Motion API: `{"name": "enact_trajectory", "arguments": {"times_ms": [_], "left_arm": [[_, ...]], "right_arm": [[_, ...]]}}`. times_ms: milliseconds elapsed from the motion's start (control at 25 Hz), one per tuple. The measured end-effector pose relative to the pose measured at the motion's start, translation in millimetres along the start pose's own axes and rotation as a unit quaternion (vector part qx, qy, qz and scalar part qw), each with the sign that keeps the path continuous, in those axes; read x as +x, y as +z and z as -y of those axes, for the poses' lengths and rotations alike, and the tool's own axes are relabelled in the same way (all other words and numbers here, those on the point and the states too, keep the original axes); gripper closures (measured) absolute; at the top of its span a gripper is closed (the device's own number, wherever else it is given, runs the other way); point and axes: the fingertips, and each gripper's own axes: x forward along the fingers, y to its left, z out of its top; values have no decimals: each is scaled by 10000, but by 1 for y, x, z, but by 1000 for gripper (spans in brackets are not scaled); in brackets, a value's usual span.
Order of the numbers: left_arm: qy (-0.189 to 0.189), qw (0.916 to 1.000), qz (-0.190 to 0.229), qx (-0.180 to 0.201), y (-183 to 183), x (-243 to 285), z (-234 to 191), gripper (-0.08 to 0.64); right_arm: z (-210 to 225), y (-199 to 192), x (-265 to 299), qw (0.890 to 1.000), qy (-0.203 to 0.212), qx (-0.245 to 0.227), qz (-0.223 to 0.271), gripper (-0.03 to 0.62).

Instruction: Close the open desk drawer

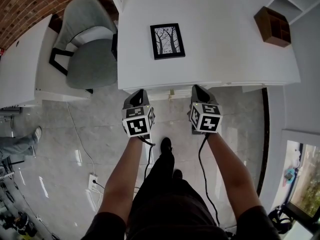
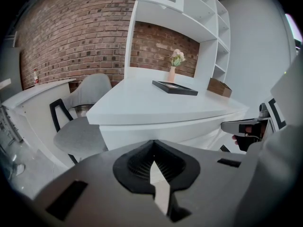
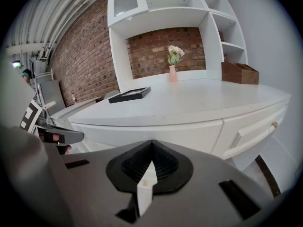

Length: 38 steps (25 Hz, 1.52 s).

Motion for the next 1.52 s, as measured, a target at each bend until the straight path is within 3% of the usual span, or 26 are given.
{"name": "enact_trajectory", "arguments": {"times_ms": [560, 920, 1520], "left_arm": [[-188, 9998, 32, -80, 2, -5, 1, 551], [-319, 9987, 387, -68, 11, -42, 16, 551], [-434, 9926, 1124, 159, 24, -139, 25, 551]], "right_arm": [[-10, -1, -7, 9996, 118, -223, 91, 588], [-34, 10, -46, 9968, 423, -471, 495, 588], [-33, 46, -144, 9892, 469, -319, 1353, 588]]}}
